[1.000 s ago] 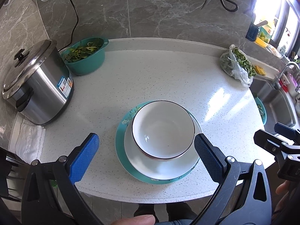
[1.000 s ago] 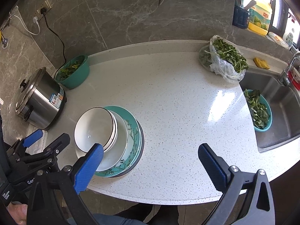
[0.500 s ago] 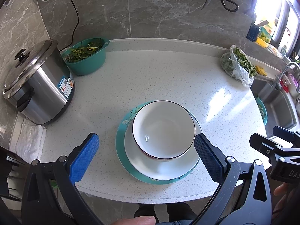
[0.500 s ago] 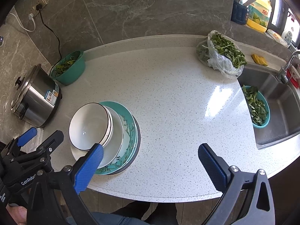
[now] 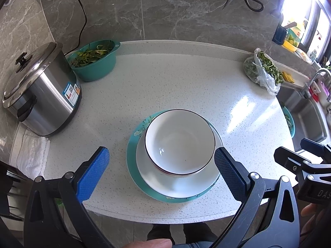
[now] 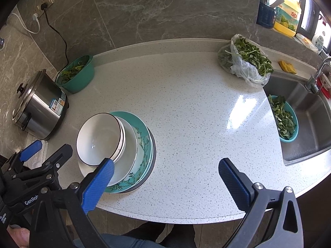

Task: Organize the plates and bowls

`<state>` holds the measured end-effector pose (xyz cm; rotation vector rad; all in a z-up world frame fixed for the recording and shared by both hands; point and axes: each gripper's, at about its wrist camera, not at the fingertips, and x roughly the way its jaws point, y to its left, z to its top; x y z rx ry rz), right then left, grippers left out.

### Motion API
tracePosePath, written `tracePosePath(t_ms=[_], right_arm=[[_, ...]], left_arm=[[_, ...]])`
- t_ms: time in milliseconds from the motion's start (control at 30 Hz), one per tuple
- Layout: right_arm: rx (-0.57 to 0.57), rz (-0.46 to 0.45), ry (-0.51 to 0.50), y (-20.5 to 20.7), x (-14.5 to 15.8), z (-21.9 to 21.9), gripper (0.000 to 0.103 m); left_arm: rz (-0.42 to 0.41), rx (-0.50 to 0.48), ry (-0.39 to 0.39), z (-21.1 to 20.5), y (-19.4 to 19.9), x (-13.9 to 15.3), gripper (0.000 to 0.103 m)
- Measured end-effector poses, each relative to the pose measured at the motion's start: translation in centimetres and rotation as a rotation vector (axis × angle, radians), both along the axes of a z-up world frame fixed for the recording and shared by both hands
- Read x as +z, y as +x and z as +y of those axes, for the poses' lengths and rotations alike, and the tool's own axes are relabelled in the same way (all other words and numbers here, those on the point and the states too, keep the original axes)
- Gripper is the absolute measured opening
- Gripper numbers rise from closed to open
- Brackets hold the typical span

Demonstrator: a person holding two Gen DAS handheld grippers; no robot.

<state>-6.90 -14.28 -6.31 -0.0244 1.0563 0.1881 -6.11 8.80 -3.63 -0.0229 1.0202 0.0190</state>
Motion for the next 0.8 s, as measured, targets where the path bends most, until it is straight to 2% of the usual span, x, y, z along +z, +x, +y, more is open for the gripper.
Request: tracePosePath(t_ms=[800], right_arm=[[0.002, 0.007, -0.002, 0.01, -0.19, 0.14, 0.103]], left_arm=[[0.013, 0.007, -0.006, -0.23, -0.04, -0.59, 0.103]])
